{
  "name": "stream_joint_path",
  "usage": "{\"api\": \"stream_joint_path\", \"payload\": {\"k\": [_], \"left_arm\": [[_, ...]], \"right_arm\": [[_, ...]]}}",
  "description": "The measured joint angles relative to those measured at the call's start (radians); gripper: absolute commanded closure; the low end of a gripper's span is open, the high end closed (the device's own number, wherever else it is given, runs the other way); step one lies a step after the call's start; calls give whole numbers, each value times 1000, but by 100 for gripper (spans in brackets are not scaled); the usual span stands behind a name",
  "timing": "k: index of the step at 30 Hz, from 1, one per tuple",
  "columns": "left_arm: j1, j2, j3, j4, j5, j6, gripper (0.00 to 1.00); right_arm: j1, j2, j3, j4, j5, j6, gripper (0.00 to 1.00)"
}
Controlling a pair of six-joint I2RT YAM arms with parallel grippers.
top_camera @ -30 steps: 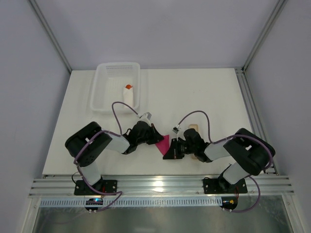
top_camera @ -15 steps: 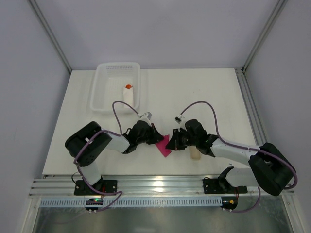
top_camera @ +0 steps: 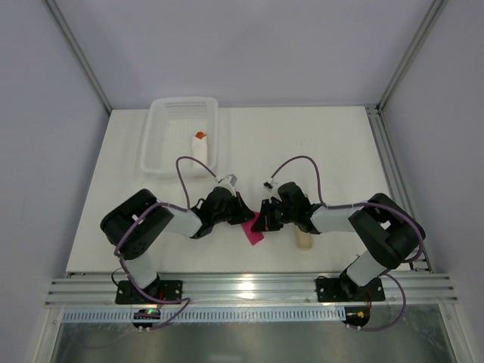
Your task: Place the utensils on the paper napkin and roll it up
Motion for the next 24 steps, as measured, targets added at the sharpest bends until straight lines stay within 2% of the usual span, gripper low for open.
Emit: {"api": "stream_joint_path", "payload": {"k": [5,9,13,14,16,20,24], "left_arm": [[0,-14,9,-39,1,18,100],[0,-56,36,-158,-18,47,100],[12,-124,71,-301,-35,82,92],[22,-148,80,-332,-37,90,86],[50,-205,95,-378,-39,99,82],[112,-316,111,-424,-40,100,77],[137,-378,96,-423,-34,92,80]], "right_arm": [[-2,21,-48,121,-24,45,96],[-2,33,-90,214,-31,80,96],[1,58,-124,315,-40,120,96],[5,66,-130,340,-41,134,96],[20,76,-137,375,-37,157,96],[68,80,-151,410,4,209,96],[117,65,-182,448,79,282,96]]}}
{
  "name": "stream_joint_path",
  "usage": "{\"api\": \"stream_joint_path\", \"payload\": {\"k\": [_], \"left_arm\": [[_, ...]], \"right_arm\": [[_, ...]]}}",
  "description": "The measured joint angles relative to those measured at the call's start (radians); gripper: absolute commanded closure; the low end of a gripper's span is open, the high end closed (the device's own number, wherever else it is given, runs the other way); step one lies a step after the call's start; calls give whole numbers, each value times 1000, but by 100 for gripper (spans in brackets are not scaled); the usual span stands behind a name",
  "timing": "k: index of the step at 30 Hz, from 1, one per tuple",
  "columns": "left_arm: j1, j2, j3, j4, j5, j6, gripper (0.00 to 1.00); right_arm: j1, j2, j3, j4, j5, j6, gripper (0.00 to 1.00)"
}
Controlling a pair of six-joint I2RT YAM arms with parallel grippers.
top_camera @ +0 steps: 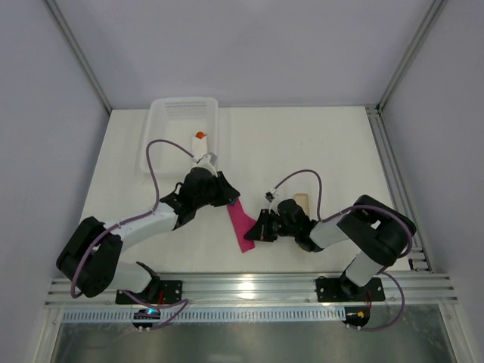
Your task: Place the utensils on the paper napkin and roll it up
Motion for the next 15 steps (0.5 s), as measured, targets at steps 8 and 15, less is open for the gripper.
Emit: {"api": "stream_joint_path", "payload": {"k": [8,15], "left_arm": [[0,92,-154,177,129,-74,89],[1,177,-249,389,202,-133,90]], "right_arm": [[63,-9,-26,40,110,101,96],[84,16,-23,72,124,137,96]]}}
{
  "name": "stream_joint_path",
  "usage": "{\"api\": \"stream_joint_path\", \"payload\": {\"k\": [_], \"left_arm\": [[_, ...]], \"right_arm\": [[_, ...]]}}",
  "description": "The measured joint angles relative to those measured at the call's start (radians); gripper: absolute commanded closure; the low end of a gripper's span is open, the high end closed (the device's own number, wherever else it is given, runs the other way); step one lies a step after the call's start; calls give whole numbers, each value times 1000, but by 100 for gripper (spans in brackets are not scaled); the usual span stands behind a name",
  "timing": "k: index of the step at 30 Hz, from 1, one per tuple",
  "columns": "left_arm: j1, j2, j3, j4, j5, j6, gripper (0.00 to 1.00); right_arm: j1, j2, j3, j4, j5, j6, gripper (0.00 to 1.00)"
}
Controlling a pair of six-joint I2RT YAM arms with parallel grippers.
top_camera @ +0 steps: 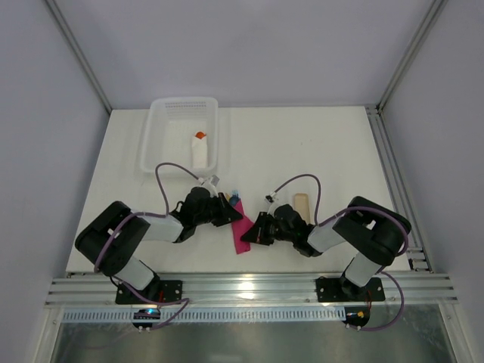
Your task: Place the utensils on the paper napkin and roll it up
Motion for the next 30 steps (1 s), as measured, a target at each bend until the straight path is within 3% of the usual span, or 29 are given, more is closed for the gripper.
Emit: {"api": "stream_joint_path", "payload": {"k": [15,17,30], "left_arm": [[-17,148,-21,222,38,-44,93],[-21,175,-21,237,40,-55,100],[-21,218,13,234,62,-73,100]], "right_arm": [[17,6,34,-41,9,-12,95],[17,3,40,-53,8,-27,95],[3,-93,118,-295,-54,-266,95]]}}
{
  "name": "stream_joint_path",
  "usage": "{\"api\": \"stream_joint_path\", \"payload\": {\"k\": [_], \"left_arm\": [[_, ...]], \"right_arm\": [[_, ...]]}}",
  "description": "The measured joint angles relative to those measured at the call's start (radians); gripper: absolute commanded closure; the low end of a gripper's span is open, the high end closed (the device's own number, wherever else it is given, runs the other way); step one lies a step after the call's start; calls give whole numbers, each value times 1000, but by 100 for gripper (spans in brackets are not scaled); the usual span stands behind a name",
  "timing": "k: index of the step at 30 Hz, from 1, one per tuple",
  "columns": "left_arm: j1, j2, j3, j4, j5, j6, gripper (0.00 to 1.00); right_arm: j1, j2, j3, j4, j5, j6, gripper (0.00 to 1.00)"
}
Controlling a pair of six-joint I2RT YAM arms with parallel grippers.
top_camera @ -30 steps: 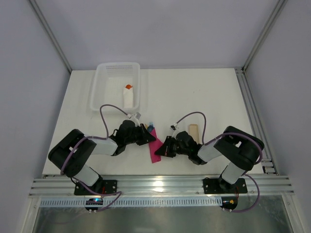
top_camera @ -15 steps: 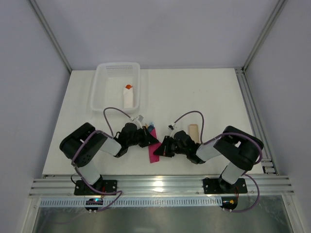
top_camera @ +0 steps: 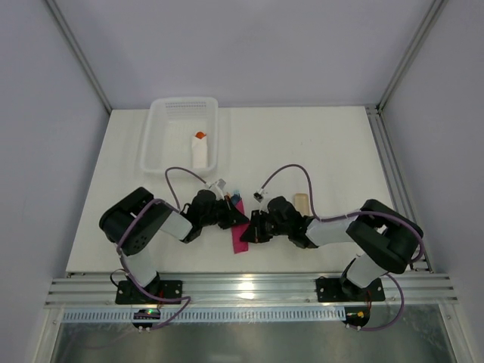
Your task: Place the utensils on the paper napkin and roll it up
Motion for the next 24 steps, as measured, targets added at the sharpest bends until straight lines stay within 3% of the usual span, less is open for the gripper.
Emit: {"api": "stream_joint_path", "payload": {"k": [11,24], "left_arm": [[0,17,16,2,17,0,100],[0,31,27,3,29,-1,100]], "right_arm": [[-16,82,44,33,-129,-42,95],[-24,142,-56,281,-169,43,96]]}}
